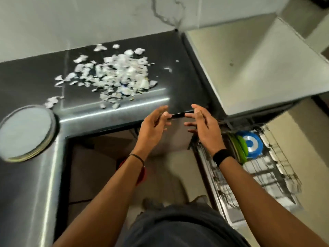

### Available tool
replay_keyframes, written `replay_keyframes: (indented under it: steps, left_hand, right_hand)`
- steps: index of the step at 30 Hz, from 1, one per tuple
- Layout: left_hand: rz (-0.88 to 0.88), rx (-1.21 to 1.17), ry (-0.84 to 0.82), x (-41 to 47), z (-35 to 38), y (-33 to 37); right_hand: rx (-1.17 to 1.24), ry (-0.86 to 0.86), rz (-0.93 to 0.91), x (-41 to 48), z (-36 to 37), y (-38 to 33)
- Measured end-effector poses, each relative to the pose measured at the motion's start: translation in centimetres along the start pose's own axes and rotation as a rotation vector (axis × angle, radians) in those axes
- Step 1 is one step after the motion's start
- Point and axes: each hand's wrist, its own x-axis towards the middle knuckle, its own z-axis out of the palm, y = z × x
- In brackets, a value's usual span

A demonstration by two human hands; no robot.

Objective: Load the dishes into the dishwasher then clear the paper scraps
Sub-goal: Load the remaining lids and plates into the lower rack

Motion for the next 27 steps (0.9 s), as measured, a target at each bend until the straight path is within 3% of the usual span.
replay_keyframes:
  steps: [7, 12, 21, 27]
  left_hand:
    - [0.003, 0.003, 0.294, -2.1, -17.4, -1.2]
    - [0.004, 0.001, 0.507, -4.5, -26.0, -2.9]
    - [-0.107, -0.055, 0.871, -8.5, -34.7, -6.6]
    - [-0.191, -0.071, 1.09, -8.7, -36.7, -7.8]
  right_hand:
    - [-0.043, -0.305, -0.12, 0.8, 17.9, -4.5]
    - [-0.1, -0.556, -0.191, 0.9, 27.4, -6.6]
    - [-0.139, -0.932, -0.243, 1.1, 41.1, -7.2]
    - [-0.251, -1.166, -0.345, 3.3, 47.9, -6.0]
